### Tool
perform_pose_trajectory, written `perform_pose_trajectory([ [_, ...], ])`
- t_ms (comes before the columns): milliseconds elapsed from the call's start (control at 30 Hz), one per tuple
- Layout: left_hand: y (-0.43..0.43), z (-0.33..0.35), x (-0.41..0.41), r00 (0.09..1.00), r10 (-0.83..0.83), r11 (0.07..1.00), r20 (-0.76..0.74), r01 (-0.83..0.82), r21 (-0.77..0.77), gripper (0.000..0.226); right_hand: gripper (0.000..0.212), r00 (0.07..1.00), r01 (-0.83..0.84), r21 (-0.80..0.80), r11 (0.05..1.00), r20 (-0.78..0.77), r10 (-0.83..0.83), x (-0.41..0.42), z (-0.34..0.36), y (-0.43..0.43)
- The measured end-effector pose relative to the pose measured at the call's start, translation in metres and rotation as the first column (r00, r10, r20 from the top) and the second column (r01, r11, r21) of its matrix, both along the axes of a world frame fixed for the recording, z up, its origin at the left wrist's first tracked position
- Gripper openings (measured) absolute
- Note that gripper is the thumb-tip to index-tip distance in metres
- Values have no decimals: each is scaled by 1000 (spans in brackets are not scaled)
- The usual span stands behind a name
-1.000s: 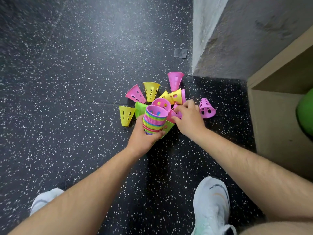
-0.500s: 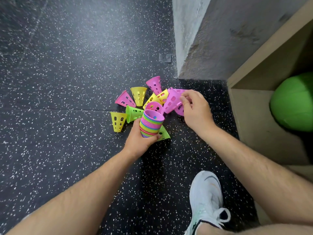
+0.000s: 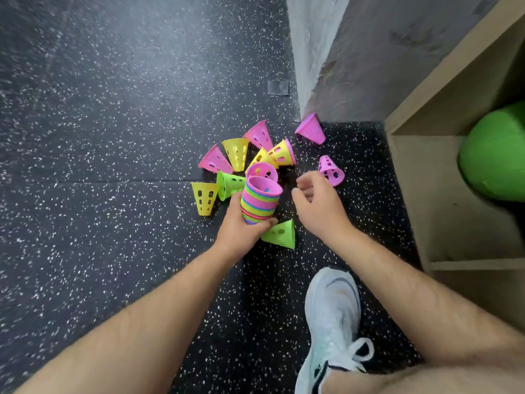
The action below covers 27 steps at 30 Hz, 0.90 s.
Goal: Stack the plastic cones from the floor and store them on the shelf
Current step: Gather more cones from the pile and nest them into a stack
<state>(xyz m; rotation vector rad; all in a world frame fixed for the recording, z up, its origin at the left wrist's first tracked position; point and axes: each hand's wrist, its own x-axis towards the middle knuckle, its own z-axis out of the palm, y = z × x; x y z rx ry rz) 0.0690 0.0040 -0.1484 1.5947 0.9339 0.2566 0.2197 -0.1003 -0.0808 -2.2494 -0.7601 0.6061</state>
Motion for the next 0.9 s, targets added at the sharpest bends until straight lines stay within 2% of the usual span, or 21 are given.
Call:
perform_pose_trajectory([
  [33,0,0,1,1000,1,1000,-4,-1,-12,72,22,1000,4,-139,990,-8,-5,3,-4,-5],
  [100,-1,0,2,1000,12,1000,-8,-12,-23,74,44,995,-91,-417,904,-76,65,-1,-13,-11],
  [167,1,-1,3,1000,25,999,-10,-25,-29,73,58,983,-176,-522,834,-133,125,-8,-22,-11],
  [333,1,0,4,999,12,1000,-43,-12,6,76,21,982,-182,-527,830,-137,129,-11,-35,-8],
  [533,-3,0,2,999,32,999,-32,-32,7,76,12,960,-264,-619,740,-91,266,18,-33,-16],
  [633,-5,-1,-2,999,49,999,-18,-49,7,78,13,938,-323,-635,702,-118,325,34,-22,-20],
  [700,-8,1,-4,999,53,999,-14,-53,7,79,15,957,-275,-556,784,-76,281,40,-9,-19],
  [800,-11,1,-9,998,55,998,15,-55,11,80,15,986,-112,-219,969,96,135,42,13,-11],
  [833,-12,1,-11,998,56,998,22,-56,15,81,16,983,-89,-68,994,155,99,39,20,-6],
  [900,-14,2,-13,998,53,998,33,-53,15,81,15,965,-106,177,979,255,58,30,33,2],
])
